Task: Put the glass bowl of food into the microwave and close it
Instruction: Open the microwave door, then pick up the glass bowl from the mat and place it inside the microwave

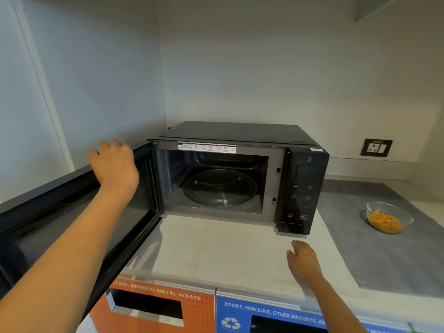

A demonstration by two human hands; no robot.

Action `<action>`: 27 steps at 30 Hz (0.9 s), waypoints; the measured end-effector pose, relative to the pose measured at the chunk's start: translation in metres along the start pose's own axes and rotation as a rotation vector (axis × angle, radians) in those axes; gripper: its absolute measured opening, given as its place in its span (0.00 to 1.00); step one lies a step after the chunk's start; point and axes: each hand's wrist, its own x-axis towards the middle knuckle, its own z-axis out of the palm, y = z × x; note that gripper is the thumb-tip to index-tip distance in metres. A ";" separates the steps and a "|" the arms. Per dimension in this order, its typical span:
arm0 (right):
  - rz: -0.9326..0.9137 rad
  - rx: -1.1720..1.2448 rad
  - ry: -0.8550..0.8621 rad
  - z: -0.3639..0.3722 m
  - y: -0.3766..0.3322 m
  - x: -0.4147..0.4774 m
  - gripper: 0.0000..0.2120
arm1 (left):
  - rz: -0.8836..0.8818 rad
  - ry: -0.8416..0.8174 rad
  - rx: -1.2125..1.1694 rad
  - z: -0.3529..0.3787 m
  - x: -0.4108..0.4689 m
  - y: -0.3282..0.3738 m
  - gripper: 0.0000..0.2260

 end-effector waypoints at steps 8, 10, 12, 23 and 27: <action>0.039 0.224 0.323 -0.069 -0.013 0.018 0.15 | 0.183 0.175 -0.512 0.019 -0.010 0.053 0.12; 0.064 0.254 0.393 -0.090 -0.010 0.024 0.15 | 0.188 0.058 -0.696 0.018 -0.018 0.078 0.11; 0.101 0.283 0.463 -0.112 -0.002 0.030 0.15 | 0.183 -0.108 -0.839 0.017 -0.028 0.110 0.11; 0.164 0.296 0.575 -0.204 0.084 0.078 0.28 | 0.502 -0.826 -1.342 0.019 -0.143 0.333 0.09; 0.174 0.216 0.514 -0.227 0.130 0.106 0.41 | 0.472 -1.016 -1.387 0.031 -0.184 0.430 0.10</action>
